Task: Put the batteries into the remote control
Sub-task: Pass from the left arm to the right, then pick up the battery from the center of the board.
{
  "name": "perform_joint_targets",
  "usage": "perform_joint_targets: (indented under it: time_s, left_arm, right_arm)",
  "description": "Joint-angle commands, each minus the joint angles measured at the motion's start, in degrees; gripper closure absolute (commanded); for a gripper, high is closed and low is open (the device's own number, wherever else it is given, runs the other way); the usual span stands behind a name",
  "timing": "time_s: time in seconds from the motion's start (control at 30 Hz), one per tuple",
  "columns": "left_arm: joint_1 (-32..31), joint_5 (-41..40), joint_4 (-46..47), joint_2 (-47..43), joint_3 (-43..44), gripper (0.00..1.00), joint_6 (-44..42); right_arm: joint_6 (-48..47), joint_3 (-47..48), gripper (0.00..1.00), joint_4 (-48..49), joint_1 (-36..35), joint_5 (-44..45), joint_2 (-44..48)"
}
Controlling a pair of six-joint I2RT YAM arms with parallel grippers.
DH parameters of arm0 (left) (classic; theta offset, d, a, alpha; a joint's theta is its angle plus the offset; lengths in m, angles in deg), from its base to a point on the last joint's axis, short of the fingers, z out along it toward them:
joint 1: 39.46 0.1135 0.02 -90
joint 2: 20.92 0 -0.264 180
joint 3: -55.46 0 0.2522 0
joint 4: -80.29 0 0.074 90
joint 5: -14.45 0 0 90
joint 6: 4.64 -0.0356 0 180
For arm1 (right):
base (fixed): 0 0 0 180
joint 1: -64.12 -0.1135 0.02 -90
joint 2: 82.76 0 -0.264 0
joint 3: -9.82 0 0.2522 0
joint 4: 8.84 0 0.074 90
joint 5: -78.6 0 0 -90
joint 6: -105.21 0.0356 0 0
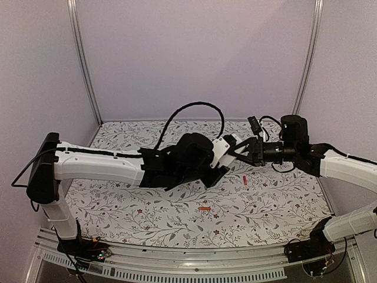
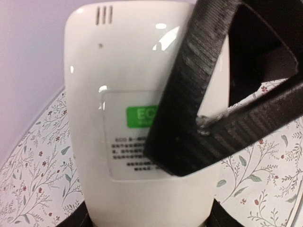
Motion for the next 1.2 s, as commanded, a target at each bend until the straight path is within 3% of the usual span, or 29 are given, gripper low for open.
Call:
perform_joint_targets:
  time_s: [0.0, 0.33, 0.53, 0.57, 0.7, 0.77, 0.8, 0.93, 1.07, 1.17]
  left_arm:
    - [-0.4, -1.7, 7.9, -2.4, -0.6, 0.68, 7.4]
    - [-0.2, -2.2, 9.7, -3.1, -1.3, 0.65, 11.6]
    - [-0.2, -1.5, 10.5, -3.6, -1.8, 0.63, 12.5]
    - [-0.2, -1.3, 10.4, -3.7, -2.0, 0.58, 12.2]
    - [0.3, 2.5, 10.1, -5.7, -4.1, 0.16, 9.8]
    - [0.7, 3.3, 9.5, -7.6, -6.1, 0.03, 8.6]
    - [1.1, 3.5, 9.0, -9.0, -7.0, 0.01, 8.1]
    - [4.8, 13.3, 5.0, -15.0, -10.9, 0.00, 7.0]
    - [7.7, 20.9, -8.2, -17.3, -10.8, 0.00, 0.5]
    - [7.8, 25.3, -19.2, -14.0, -7.0, 0.10, -5.3]
  right_arm:
    - [7.3, -1.9, 0.48, 12.8, -0.4, 4.7, -0.3]
    - [11.1, -1.7, 0.60, 22.2, -2.4, 6.5, -4.9]
    - [11.5, -1.3, 0.82, 22.7, -2.6, 6.9, -6.1]
    - [11.3, -1.1, 0.86, 22.5, -2.6, 6.8, -6.2]
    - [10.3, -1.0, 0.97, 20.6, -2.5, 7.1, -6.0]
    - [9.6, -1.1, 0.99, 19.4, -1.8, 6.5, -5.7]
    - [9.3, -1.3, 1.00, 18.9, -1.2, 6.1, -5.5]
    - [8.5, -2.9, 1.00, 16.2, 2.5, 3.1, -3.7]
    - [4.5, -2.6, 1.00, 7.6, 4.7, 0.0, -2.5]
    - [-1.9, -1.7, 1.00, -1.3, 4.9, 0.2, -1.2]
